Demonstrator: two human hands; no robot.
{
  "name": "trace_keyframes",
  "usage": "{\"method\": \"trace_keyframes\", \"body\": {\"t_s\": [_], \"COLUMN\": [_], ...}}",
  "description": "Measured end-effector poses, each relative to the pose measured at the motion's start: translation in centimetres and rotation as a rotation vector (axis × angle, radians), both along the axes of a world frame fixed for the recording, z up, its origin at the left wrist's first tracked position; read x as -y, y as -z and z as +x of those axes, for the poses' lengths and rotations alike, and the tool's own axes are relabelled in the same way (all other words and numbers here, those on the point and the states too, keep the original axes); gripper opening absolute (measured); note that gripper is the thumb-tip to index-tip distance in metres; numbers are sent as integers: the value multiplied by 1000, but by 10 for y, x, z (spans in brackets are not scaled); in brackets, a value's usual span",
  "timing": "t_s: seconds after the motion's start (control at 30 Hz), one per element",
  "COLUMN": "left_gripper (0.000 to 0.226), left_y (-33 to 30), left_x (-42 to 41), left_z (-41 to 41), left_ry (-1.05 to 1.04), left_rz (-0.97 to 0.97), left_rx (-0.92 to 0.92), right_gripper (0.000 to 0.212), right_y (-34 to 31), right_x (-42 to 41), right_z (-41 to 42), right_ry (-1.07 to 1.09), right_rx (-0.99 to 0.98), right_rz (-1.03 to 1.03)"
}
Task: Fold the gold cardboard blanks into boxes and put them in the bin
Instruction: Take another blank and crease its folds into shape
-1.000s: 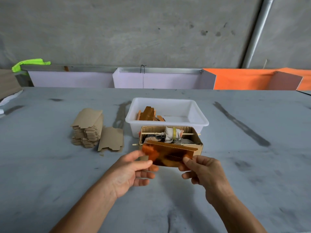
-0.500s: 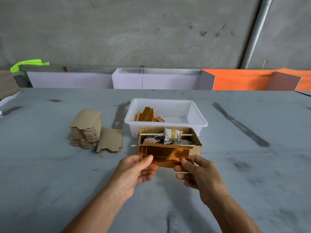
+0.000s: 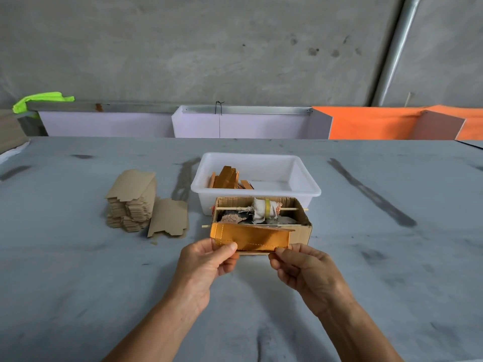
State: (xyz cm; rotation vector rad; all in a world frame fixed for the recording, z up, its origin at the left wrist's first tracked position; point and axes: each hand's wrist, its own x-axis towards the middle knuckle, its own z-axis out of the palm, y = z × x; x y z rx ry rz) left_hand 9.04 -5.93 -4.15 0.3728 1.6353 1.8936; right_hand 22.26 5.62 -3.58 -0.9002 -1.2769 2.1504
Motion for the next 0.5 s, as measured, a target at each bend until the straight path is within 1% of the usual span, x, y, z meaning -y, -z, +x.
{"method": "trace_keyframes", "body": {"t_s": [0.1, 0.17, 0.33, 0.5], "left_gripper": [7, 6, 15, 22], "left_y": [1, 2, 6, 7], "left_x": [0, 0, -3, -7], "left_z": [0, 0, 3, 6], "left_ry": [-16, -20, -29, -48], "left_rz": [7, 8, 9, 25], "left_rx": [-10, -10, -9, -44], "right_gripper": [6, 8, 9, 24], "right_y": [1, 1, 4, 8], "right_x": [0, 0, 3, 8], "right_z": [0, -1, -5, -7], "right_ry": [11, 44, 169, 278], "right_rx": [5, 43, 99, 35], "right_rz": [58, 103, 210, 246]}}
